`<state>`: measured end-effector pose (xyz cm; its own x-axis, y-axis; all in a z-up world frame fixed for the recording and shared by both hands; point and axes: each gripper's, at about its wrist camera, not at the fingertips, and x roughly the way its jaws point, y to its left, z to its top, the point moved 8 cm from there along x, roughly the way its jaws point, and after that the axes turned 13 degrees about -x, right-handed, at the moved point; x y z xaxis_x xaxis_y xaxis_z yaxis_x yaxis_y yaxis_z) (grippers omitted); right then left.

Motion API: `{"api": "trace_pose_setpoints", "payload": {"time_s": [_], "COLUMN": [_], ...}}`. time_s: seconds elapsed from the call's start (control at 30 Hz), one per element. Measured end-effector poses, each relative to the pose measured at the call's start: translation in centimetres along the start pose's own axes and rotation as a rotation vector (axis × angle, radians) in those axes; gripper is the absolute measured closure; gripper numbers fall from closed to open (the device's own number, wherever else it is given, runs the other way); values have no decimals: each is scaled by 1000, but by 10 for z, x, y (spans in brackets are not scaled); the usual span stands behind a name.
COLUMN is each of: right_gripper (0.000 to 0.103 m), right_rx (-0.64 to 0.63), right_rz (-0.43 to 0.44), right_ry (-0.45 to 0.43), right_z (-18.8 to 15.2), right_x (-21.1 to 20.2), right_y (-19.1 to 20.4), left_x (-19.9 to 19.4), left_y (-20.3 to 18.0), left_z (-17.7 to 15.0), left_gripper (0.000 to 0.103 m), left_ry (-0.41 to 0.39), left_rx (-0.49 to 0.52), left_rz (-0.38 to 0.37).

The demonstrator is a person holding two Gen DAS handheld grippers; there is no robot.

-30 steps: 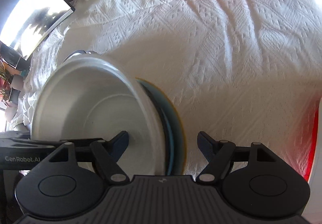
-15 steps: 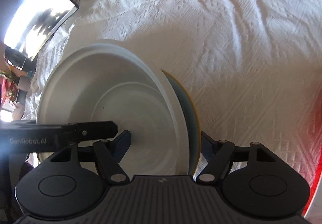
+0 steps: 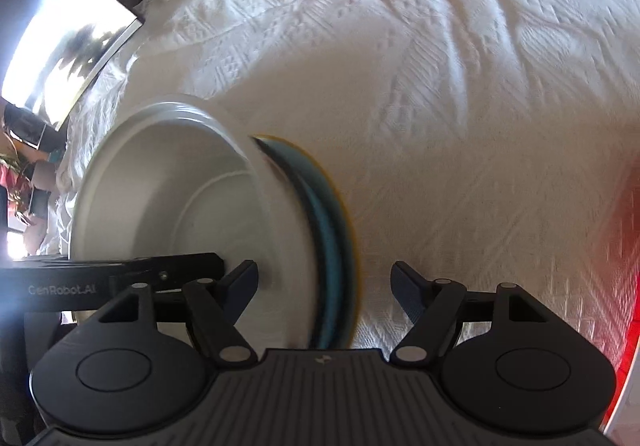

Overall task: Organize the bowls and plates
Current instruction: 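Carry the stacked bowls with both grippers and lower them into the steel bowl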

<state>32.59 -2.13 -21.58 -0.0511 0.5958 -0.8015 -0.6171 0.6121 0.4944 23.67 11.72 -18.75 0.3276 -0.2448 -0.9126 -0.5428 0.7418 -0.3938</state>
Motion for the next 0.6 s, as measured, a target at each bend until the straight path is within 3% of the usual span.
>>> {"api": "trace_pose_setpoints", "payload": {"time_s": [0.47, 0.6], "right_gripper": [30, 41], "right_rx": [-7, -17], "right_rz": [4, 26], "right_ry": [-3, -16], "right_z": [-1, 0], "right_x": [0, 0], "right_y": [7, 10], "left_x": [3, 3], "left_y": [-5, -7], "left_z": [-6, -7], "left_gripper": [42, 41], "left_ry": [-4, -7], "left_rx": [5, 18], "left_rz": [-28, -24]}}
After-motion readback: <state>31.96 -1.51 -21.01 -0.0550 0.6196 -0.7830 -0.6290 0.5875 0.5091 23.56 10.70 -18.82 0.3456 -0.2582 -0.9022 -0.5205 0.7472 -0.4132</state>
